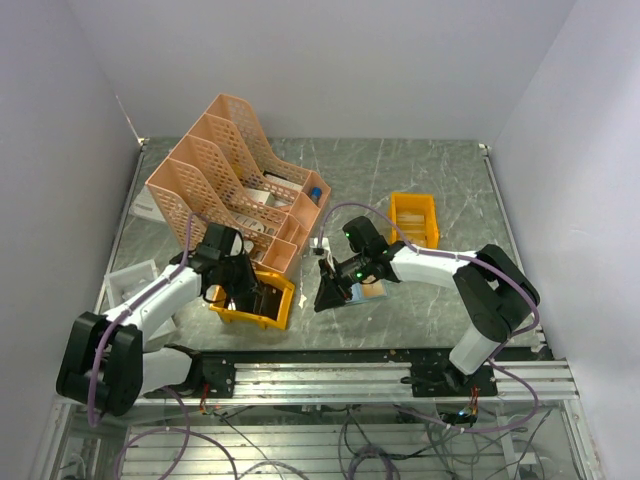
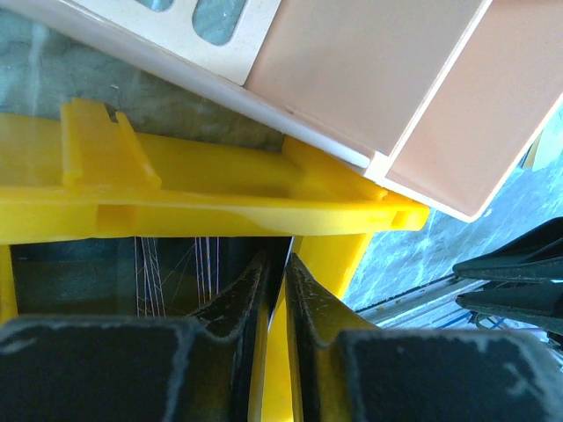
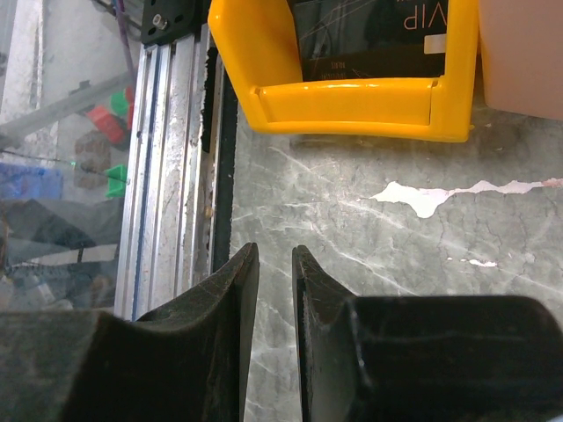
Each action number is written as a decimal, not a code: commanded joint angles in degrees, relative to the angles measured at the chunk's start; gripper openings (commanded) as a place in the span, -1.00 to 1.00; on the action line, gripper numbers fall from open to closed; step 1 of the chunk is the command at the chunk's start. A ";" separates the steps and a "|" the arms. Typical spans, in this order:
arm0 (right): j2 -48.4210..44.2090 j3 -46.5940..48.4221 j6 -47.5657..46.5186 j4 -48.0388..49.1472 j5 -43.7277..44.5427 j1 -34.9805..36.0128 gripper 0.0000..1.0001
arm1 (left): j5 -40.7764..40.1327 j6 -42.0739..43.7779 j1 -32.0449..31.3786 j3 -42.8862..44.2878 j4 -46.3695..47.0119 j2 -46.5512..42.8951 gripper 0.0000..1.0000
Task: Put the credit cards into the card holder
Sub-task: Pick up the credit card from the storage box, then insert the credit card into the card holder.
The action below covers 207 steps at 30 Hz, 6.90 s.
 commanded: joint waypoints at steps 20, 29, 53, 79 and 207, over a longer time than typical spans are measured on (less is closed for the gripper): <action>-0.72 1.40 -1.74 -1.33 -1.27 -0.29 -0.54 | -10.93 0.67 1.25 8.63 -12.72 -5.35 -0.86; -0.41 4.30 -10.37 -9.37 -5.69 -0.41 -0.54 | -20.04 0.69 1.25 16.68 -24.61 -12.29 -0.86; -16.28 6.93 -23.10 -24.80 -19.51 -27.18 -0.25 | 1.03 -17.15 -12.22 -7.36 53.48 -22.07 -0.86; -20.44 12.52 23.18 -2.53 -18.98 -25.62 0.07 | 5.53 -12.02 -26.73 -3.89 83.75 1.03 -0.86; 12.42 6.01 4.44 -17.24 -6.95 -34.12 -1.00 | -29.93 -9.67 -38.83 7.39 33.91 26.17 -0.28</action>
